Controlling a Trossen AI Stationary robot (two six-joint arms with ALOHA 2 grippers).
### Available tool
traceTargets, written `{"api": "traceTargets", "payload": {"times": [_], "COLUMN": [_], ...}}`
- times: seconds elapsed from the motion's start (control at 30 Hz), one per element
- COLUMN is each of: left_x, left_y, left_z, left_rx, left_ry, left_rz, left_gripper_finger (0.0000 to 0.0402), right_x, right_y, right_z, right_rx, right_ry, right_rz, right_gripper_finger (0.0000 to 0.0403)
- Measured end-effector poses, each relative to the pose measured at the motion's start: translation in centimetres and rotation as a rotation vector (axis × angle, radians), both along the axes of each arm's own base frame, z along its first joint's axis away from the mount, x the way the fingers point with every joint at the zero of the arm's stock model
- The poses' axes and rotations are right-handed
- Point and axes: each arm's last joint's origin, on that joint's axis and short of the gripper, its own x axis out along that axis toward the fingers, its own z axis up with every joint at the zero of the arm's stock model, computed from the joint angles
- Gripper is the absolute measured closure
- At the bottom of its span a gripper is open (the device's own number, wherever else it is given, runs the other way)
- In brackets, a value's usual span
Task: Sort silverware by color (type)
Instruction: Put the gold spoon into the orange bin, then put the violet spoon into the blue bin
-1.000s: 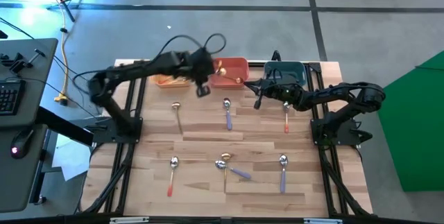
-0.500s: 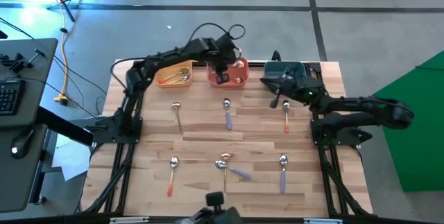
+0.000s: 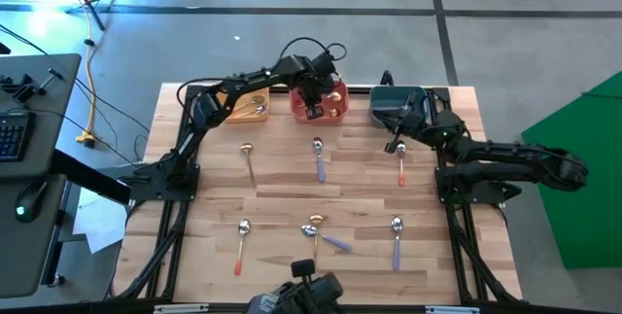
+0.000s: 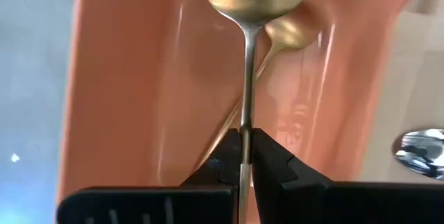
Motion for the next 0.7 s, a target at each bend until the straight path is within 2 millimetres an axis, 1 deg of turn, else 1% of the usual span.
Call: {"api": "traceTargets", "payload": {"times": [0.17,0.27,0.33,0.47,0.53,0.6,0.7], "left_x": [-0.3,-0.3,-0.3,-0.9,-1.0,-1.2,-1.2], "left_y": [0.4,0.3,0.1,-0.4,-1.1,-2.1,-4.2], "left_z": [-1.0,-0.9,-0.6,1.6,2.8,3.9,5.5], "left_rx": [-0.029,-0.028,-0.028,-0.021,-0.021,-0.007,0.037], "left_ry": [0.034,0.034,0.033,0.01,-0.002,-0.022,-0.116], "left_rz": [0.019,0.016,0.014,0.022,0.03,0.03,0.01], "left_gripper_finger": [0.0388,0.0366,0.0346,0.0311,0.0303,0.0307,0.0336], "right_x": [0.0,0.0,0.0,0.2,0.4,0.7,1.0], "right_y": [0.0,-0.1,-0.1,-0.2,-0.4,-0.6,-0.7], "right_z": [-0.1,-0.2,-0.2,0.1,0.4,0.6,0.8], "right_rx": [0.005,0.011,0.014,0.053,0.082,0.111,0.141], "right_ry": [0.007,0.013,0.011,0.021,0.035,0.079,0.132], "right_rz": [-0.005,-0.02,-0.02,-0.02,-0.041,-0.062,-0.062], "right_gripper_finger": [0.0403,0.0403,0.0403,0.0403,0.0401,0.0393,0.0373]}}
